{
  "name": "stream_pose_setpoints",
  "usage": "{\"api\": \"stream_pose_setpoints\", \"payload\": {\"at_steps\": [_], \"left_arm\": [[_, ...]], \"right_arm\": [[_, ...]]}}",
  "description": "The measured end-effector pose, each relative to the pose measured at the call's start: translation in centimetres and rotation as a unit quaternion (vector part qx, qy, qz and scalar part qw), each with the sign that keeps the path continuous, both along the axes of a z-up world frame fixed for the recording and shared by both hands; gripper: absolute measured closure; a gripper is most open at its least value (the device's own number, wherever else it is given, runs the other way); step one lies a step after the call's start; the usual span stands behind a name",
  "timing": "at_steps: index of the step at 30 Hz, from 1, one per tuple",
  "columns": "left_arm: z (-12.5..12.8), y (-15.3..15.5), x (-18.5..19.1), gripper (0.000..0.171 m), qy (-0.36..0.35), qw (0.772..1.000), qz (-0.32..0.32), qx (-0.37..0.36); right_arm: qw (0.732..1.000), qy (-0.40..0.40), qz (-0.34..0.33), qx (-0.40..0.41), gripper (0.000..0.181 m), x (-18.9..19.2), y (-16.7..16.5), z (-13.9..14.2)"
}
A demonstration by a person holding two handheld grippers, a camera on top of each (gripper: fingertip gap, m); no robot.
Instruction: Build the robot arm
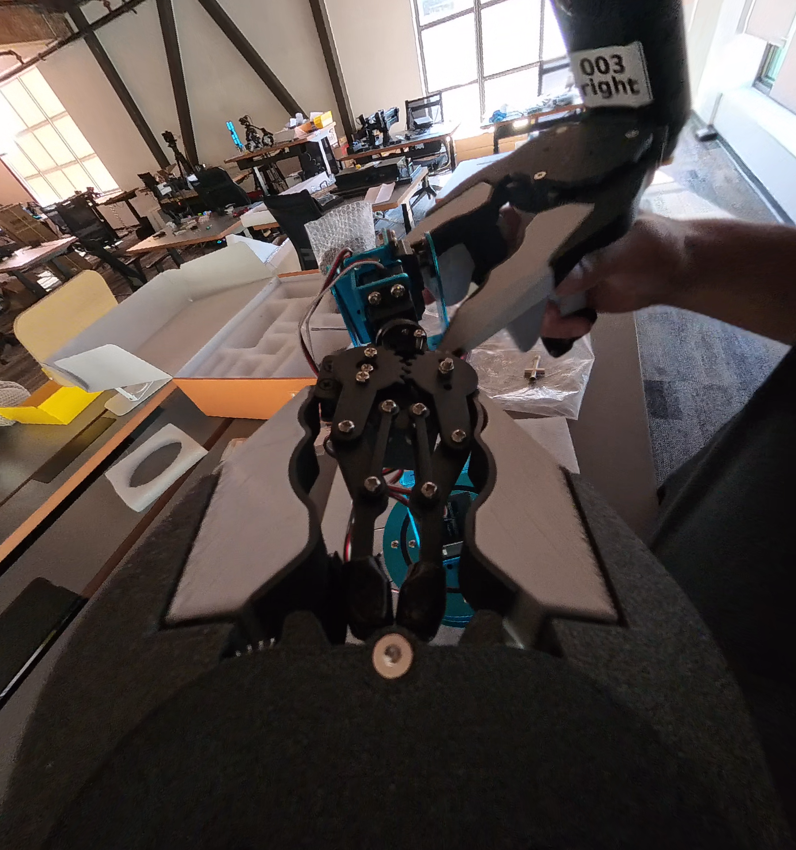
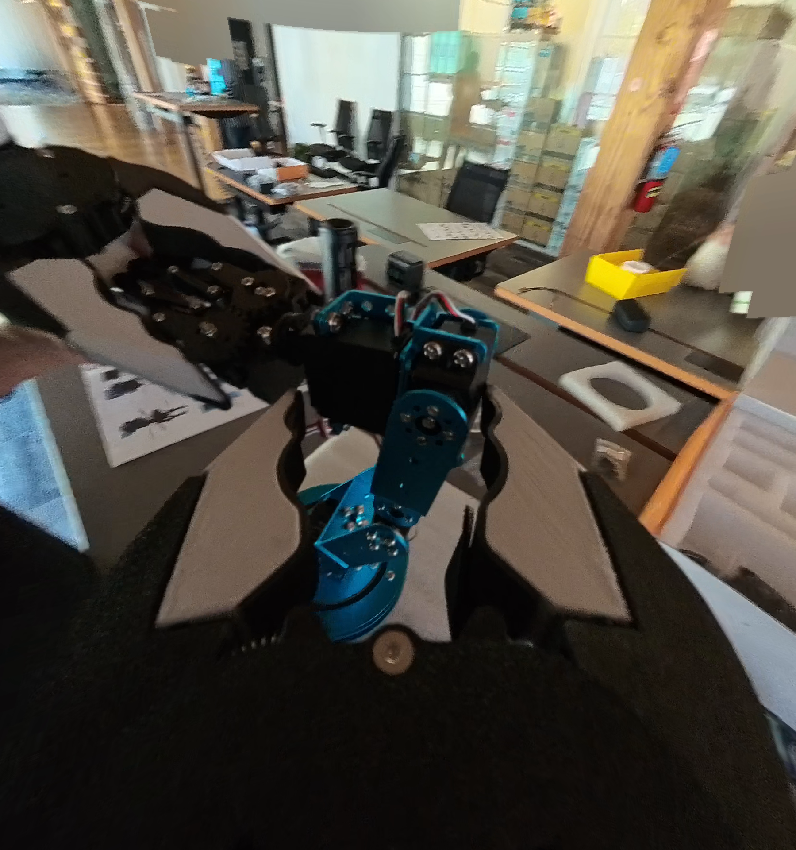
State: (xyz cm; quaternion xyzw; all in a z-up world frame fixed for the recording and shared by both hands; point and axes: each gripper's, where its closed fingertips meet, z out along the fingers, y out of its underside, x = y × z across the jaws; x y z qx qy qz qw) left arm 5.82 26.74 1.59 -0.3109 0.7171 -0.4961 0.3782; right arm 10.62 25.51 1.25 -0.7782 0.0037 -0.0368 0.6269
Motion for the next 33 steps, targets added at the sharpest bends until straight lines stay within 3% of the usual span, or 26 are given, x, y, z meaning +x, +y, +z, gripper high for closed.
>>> {"api": "stream_pose_setpoints", "payload": {"at_steps": [2,5,9,11,16,18,20,27,33], "left_arm": [[0.0,0.1,0.1,0.107,0.001,1.000,-0.002,-0.003],[0.0,0.0,0.1,0.106,0.006,1.000,-0.013,-0.008],[0.1,0.0,0.1,0.106,0.009,1.000,-0.026,-0.007],[0.0,0.0,0.1,0.106,0.012,1.000,-0.027,0.000],[-0.2,0.2,-0.1,0.108,0.013,0.999,-0.018,0.049],[-0.1,0.4,-0.2,0.108,0.005,0.998,-0.009,0.061],[0.0,0.4,-0.2,0.108,-0.002,0.998,-0.002,0.066],[0.2,0.2,0.0,0.108,-0.016,0.997,0.012,0.069],[0.2,0.4,0.0,0.109,-0.018,0.997,0.017,0.076]], "right_arm": [[0.998,0.038,0.054,-0.001,0.092,-0.6,-0.5,0.5],[0.996,0.046,0.077,0.009,0.083,-0.2,-0.5,2.0],[0.980,-0.124,0.148,-0.054,0.092,-1.9,0.5,3.2],[0.949,-0.199,0.216,-0.113,0.118,-3.4,0.3,3.7],[0.846,-0.335,0.313,-0.273,0.132,-4.0,1.1,3.3],[0.808,-0.337,0.359,-0.324,0.140,-4.8,0.8,2.6],[0.787,-0.333,0.380,-0.354,0.145,-4.8,0.8,2.1],[0.754,-0.309,0.404,-0.415,0.153,-4.5,1.2,0.5],[0.730,-0.220,0.441,-0.473,0.159,-4.5,0.8,0.3]]}}
